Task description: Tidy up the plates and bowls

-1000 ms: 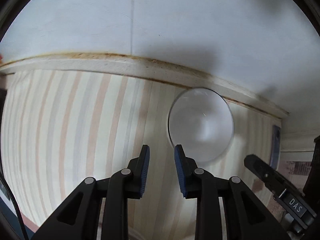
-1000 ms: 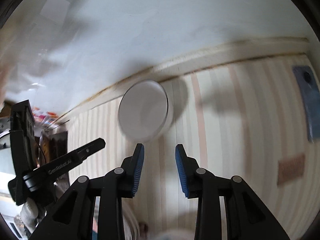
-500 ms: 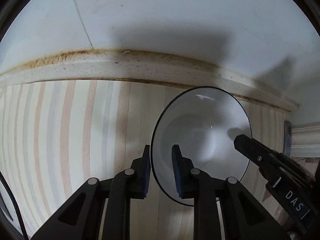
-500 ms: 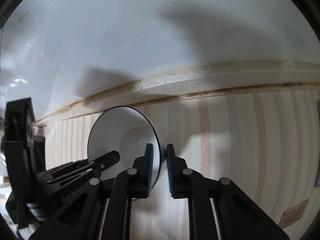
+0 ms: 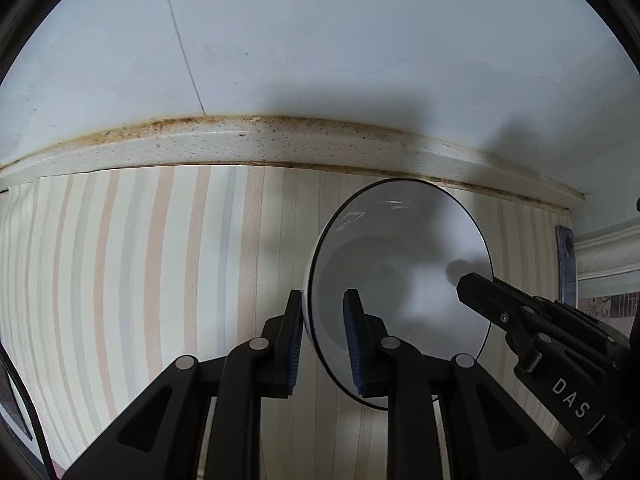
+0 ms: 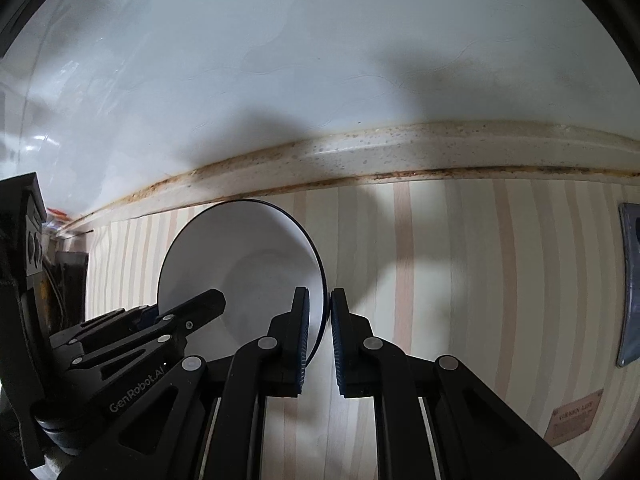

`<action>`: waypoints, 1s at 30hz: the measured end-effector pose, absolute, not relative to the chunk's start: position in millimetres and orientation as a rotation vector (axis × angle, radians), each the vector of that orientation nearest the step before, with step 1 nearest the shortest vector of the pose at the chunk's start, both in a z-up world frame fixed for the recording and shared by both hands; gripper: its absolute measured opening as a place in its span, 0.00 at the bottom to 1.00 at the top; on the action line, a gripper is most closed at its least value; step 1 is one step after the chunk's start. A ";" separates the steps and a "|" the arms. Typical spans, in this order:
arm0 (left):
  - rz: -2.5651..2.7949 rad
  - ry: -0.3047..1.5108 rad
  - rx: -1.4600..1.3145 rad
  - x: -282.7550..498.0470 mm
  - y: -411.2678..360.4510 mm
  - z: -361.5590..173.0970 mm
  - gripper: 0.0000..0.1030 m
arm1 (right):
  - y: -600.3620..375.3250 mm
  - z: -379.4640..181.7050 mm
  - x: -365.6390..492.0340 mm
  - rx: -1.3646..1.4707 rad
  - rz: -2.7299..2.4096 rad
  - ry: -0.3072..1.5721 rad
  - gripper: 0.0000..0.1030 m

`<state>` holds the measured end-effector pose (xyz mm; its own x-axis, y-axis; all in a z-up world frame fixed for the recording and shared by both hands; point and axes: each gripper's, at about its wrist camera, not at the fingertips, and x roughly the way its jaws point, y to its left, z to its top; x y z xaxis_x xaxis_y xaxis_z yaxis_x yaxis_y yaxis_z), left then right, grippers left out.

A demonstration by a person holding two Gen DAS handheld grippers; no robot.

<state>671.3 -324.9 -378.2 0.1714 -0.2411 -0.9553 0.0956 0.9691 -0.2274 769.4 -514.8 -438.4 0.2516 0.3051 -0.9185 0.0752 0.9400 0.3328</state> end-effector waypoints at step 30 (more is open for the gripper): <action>-0.439 1.406 -0.045 501.0 -329.4 -309.5 0.17 | -531.6 -334.1 556.4 0.418 0.172 1.251 0.12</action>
